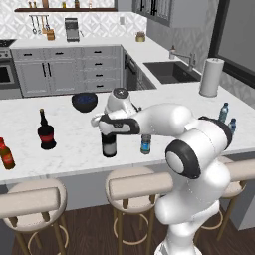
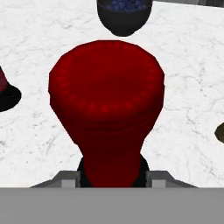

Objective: Move the plastic bottles in the middle to the plastics group, and the glass bottles in the middle to the glass group.

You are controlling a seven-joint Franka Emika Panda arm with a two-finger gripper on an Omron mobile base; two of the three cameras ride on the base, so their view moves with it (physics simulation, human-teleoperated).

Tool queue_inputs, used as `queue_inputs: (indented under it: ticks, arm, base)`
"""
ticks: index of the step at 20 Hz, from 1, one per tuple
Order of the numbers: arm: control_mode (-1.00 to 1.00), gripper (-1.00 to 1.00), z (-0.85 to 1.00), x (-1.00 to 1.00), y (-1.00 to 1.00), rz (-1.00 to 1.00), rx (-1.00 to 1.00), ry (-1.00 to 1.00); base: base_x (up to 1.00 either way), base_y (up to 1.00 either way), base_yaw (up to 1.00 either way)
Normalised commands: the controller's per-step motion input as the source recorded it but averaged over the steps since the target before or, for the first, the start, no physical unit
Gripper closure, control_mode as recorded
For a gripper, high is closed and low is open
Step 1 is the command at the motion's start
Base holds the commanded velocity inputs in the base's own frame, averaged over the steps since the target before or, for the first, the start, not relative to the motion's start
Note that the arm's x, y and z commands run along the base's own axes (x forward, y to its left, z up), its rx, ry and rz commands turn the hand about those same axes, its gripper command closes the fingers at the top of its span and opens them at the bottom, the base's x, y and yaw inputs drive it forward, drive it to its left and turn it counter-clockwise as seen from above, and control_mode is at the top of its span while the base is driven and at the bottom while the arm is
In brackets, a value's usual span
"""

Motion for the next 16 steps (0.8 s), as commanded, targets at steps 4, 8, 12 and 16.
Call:
queue_inputs:
  ticks: [4, 8, 12, 16]
  arm:
    - [-1.0, 1.0, 0.44, 0.0, 1.0, 0.07, 0.0, 0.0]
    - [-1.0, 1.0, 0.46, 0.0, 1.0, 0.06, 0.0, 0.0]
    - [-1.0, 1.0, 0.28, 0.0, 1.0, 0.07, 0.0, 0.02]
    - [-1.0, 1.0, 0.06, 0.0, 0.97, 0.09, 0.0, 0.08]
  base:
    - [0.0, 0.0, 0.0]
    - [0.0, 0.0, 0.0]
    - [0.0, 0.0, 0.0]
    - [0.0, 0.0, 0.0]
